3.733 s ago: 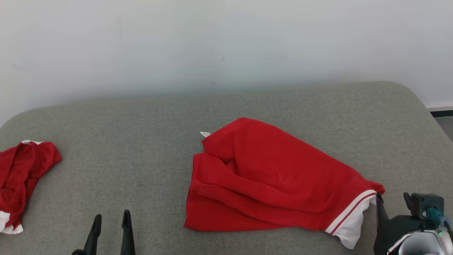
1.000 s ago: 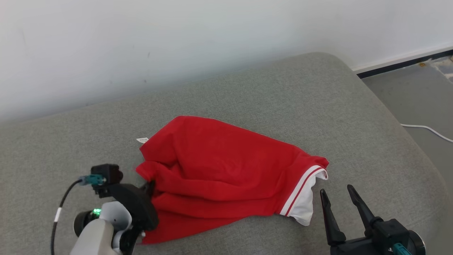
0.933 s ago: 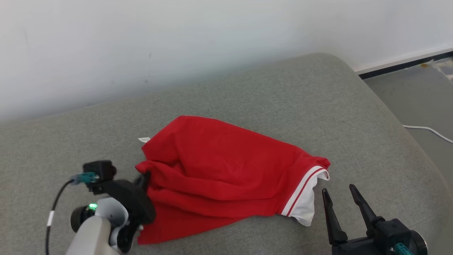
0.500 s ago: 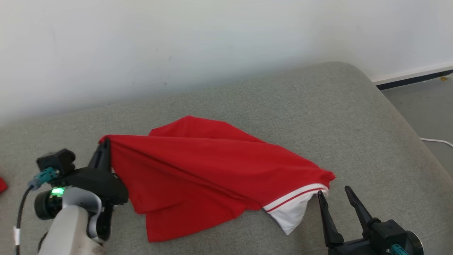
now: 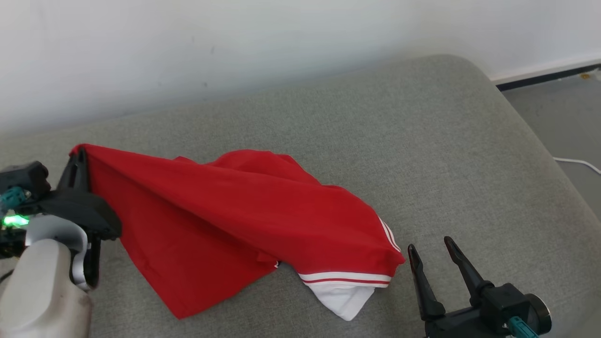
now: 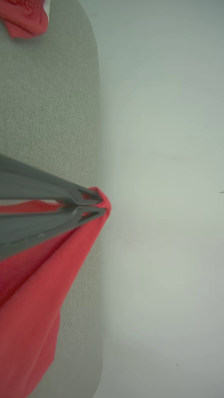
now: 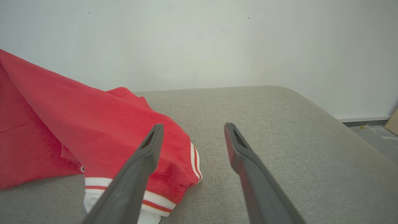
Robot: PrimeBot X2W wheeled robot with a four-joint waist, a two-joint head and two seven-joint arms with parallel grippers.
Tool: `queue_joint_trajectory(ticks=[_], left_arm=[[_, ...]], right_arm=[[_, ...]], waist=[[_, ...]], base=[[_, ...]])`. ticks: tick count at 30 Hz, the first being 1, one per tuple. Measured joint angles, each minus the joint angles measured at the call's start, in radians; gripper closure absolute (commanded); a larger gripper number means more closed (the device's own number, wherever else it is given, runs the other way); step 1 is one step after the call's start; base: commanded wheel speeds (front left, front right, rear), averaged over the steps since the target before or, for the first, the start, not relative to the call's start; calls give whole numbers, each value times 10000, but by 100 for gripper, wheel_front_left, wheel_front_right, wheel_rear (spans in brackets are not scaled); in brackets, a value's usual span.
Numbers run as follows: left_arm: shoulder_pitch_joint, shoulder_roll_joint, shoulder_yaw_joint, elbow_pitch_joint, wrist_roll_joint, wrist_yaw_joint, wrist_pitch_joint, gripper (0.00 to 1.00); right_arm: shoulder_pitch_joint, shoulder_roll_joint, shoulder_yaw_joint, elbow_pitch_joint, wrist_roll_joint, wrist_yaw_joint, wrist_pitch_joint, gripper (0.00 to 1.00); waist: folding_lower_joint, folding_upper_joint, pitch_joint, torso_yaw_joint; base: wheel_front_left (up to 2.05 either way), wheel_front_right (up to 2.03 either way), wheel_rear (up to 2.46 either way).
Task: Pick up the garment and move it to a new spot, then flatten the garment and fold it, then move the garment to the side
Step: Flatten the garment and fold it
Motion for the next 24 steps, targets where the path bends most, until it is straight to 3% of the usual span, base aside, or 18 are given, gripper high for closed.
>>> queue_joint_trajectory(ticks=[3, 4, 5, 13, 24], left_arm=[[-272, 138, -75, 196, 150, 123, -127, 100], [-345, 117, -79, 334, 138, 188, -15, 71], [-380, 73, -113, 487, 111, 201, 140, 0], [-29, -477, -263, 1060, -56, 188, -50, 0], [1360, -1160, -782, 1049, -299, 44, 861, 0]], right_arm=[[-121, 0, 8, -17, -10, 0, -2, 0], [-144, 2, 4, -21, -10, 0, 0, 0], [-148, 2, 0, -13, -10, 0, -2, 0], [-203, 0, -36, 119, 50, 0, -13, 0], [-91, 4, 48, 326, 336, 0, -33, 0]], waist=[[0, 0, 224, -76], [0, 0, 293, -88], [0, 0, 356, -90], [1, 0, 393, 298], [-1, 0, -329, 904]], base=[[0, 0, 0], [0, 0, 0], [0, 0, 0], [0, 0, 0], [0, 0, 0]])
